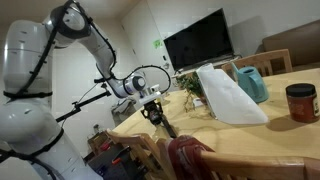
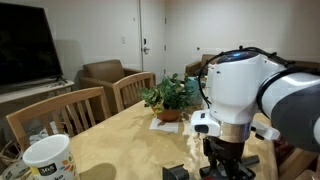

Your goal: Move the grey gadget to the right

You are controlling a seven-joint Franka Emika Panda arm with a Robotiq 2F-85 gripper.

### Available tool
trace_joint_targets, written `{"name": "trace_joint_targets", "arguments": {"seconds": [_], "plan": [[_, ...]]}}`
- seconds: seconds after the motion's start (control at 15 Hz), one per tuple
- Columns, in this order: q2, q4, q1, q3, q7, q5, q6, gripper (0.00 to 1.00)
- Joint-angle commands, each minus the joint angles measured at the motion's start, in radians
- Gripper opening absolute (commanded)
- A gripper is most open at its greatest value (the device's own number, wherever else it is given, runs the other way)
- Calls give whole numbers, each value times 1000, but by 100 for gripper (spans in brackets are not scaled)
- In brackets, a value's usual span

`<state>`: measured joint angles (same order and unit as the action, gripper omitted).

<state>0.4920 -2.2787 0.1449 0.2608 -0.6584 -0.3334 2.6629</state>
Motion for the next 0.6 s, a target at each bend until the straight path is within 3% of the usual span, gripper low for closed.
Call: {"name": "trace_joint_targets", "arguments": {"seconds": [0.0,0.53], "plan": [[0,28,10,3,15,16,-45,43],[11,37,-1,5,-2,20,-52,43]]}}
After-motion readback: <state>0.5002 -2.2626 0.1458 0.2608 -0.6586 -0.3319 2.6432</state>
